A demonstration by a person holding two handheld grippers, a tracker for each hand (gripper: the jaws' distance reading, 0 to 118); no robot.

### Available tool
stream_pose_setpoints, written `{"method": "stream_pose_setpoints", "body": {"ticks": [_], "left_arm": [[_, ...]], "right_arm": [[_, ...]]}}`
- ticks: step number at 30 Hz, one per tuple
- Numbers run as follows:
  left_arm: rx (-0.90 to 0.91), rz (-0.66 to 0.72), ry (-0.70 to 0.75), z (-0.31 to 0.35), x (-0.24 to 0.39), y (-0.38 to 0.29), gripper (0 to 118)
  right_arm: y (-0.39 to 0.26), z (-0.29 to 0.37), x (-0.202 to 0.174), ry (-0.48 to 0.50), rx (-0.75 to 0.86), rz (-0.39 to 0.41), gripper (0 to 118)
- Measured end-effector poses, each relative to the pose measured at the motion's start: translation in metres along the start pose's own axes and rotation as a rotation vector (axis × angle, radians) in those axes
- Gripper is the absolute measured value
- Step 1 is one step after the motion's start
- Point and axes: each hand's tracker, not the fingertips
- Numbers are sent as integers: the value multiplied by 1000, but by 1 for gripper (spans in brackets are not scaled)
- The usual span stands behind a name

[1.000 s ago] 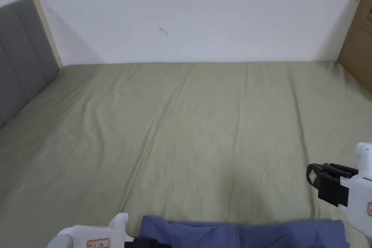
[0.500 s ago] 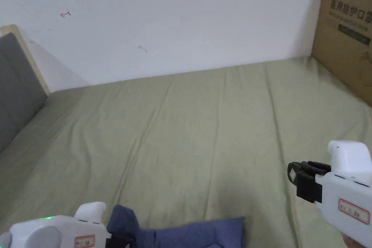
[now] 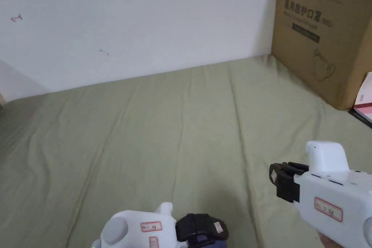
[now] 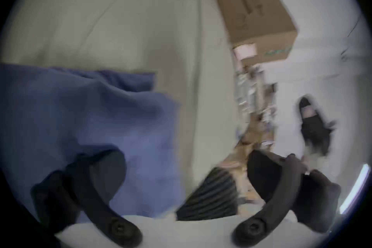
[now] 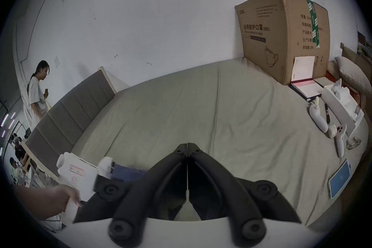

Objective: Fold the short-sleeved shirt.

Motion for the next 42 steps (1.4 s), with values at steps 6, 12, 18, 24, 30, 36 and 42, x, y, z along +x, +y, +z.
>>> {"method": "stream_pose_setpoints", "body": {"ticks": [6, 12, 18, 24, 30, 36, 42], "left_arm": [[154, -352, 255, 51, 41, -15, 75], [-24, -524, 308, 15, 50, -28, 1], [-189, -406, 373, -69, 2, -34, 1], [-75, -196, 197, -59, -11, -30, 1], [341, -623, 285, 46, 78, -46, 1], [955, -843, 505, 156, 153, -64, 1], [1171, -830, 683, 183, 163, -56, 1]], "right_arm": [[2, -7, 6, 0, -5, -13, 0], [5, -10, 4, 3, 8, -14, 0], [7, -9, 1, 1, 7, -7, 0], [3, -2, -6, 3, -20, 0, 0], [11, 14, -21, 23, 22, 21, 0], [36, 45, -69, 48, 289, 134, 0], [57, 41, -107, -52, 448, 239, 0]]}}
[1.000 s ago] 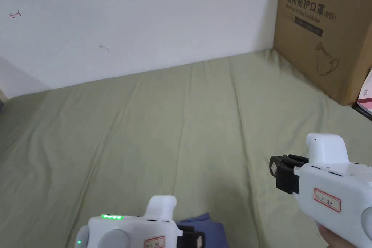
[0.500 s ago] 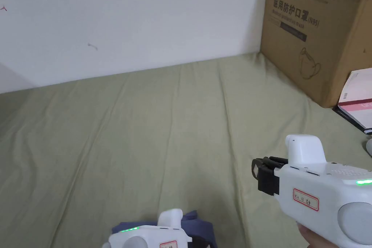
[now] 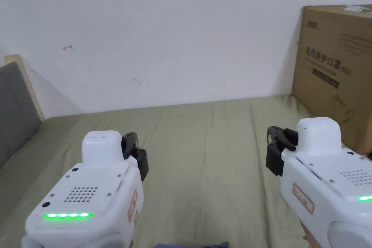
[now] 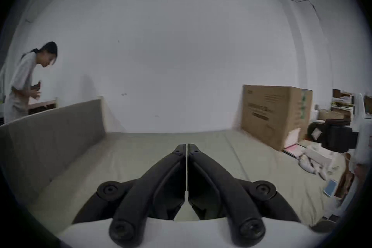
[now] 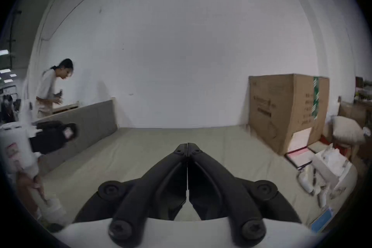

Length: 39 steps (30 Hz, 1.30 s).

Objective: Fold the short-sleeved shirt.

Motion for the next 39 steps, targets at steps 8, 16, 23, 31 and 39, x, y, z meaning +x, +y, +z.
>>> {"method": "stream_pose_setpoints", "body": {"ticks": [8, 16, 23, 31, 39], "left_arm": [[-63, 11, 53, -15, -3, -26, 1], [-92, -11, 26, -16, 4, -36, 1], [-202, 109, -19, 1, -14, -52, 1], [-390, 111, -84, 5, -56, -107, 1], [-950, 607, -489, -59, -124, -214, 105]], "right_arm": [[-23, -44, 18, -158, -160, -45, 0], [-26, -35, 27, -173, -168, -40, 0], [-75, -52, 35, 360, -500, -483, 0], [-228, -69, 6, 268, -1046, -354, 0], [-240, -93, 10, 268, -1119, -322, 0]]}}
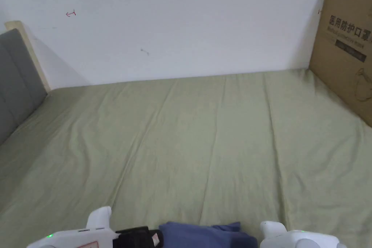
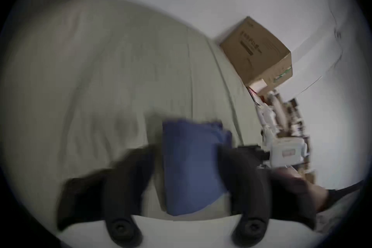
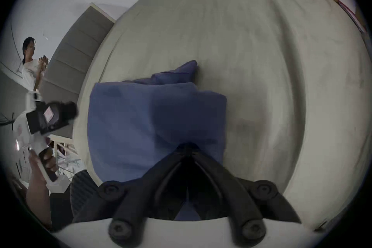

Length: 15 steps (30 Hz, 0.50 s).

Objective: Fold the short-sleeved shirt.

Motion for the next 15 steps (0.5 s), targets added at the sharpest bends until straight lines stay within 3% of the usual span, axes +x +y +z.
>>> {"method": "stream_pose_setpoints", "body": {"ticks": [1, 3, 5, 12, 15], "left_arm": [[-33, 32, -41, -11, -13, -2, 118], [-59, 68, -82, -23, -27, -9, 117], [-79, 144, -214, -40, -39, -8, 118], [-112, 327, -591, -105, -48, -22, 118], [-147, 245, -580, -114, -48, -22, 118]], "right_arm": [[2, 0, -2, -10, -11, 23, 0], [3, -1, -6, -26, -19, 71, 0], [1, 0, -7, -28, -14, 88, 0], [0, 1, 4, 14, -6, 28, 0], [-1, 0, 4, 18, -3, 17, 0]]}}
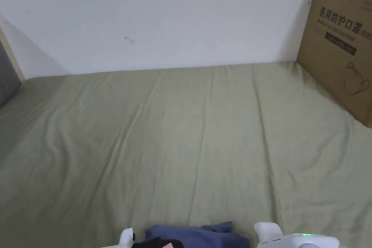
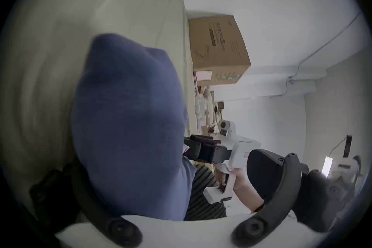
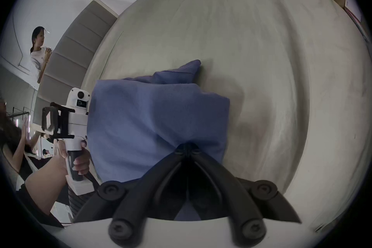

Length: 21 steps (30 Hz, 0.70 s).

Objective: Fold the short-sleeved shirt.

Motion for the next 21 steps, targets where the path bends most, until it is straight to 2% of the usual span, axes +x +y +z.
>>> {"method": "stream_pose_setpoints", "body": {"ticks": [1, 2, 3, 4, 5, 6, 8, 11, 15, 17, 21], "left_arm": [[2, -11, 5, 2, 0, 0, 111], [3, -24, 30, 5, 0, 0, 93], [10, -48, 157, 9, -2, 1, 50], [8, -71, 352, 11, -9, -1, 16], [-7, -53, 391, 13, -15, -4, 16], [50, 2, 195, 13, -6, -6, 17], [15, -106, 337, 6, 10, -9, 16], [39, -92, 315, 12, 34, -13, 16], [66, -266, 329, 61, 86, -10, 16], [70, -294, 392, 102, 107, 0, 16], [96, -360, 609, 190, 135, 19, 16]], "right_arm": [[0, 0, 0, 0, 2, -2, 0], [-1, -1, 0, 0, 3, -3, 0], [-1, -1, 1, 1, 5, -4, 0], [-1, -1, 1, 2, 7, -6, 0], [-2, -1, 1, 47, 11, -20, 0], [-3, -1, 0, 13, 13, -25, 0], [-3, 1, -1, 16, 16, -26, 0], [-4, 14, -4, 13, 48, -20, 0], [-2, 39, -12, 1, 105, -11, 0], [1, 53, -17, 15, 133, -9, 0], [7, 70, -31, 22, 167, 15, 0]]}}
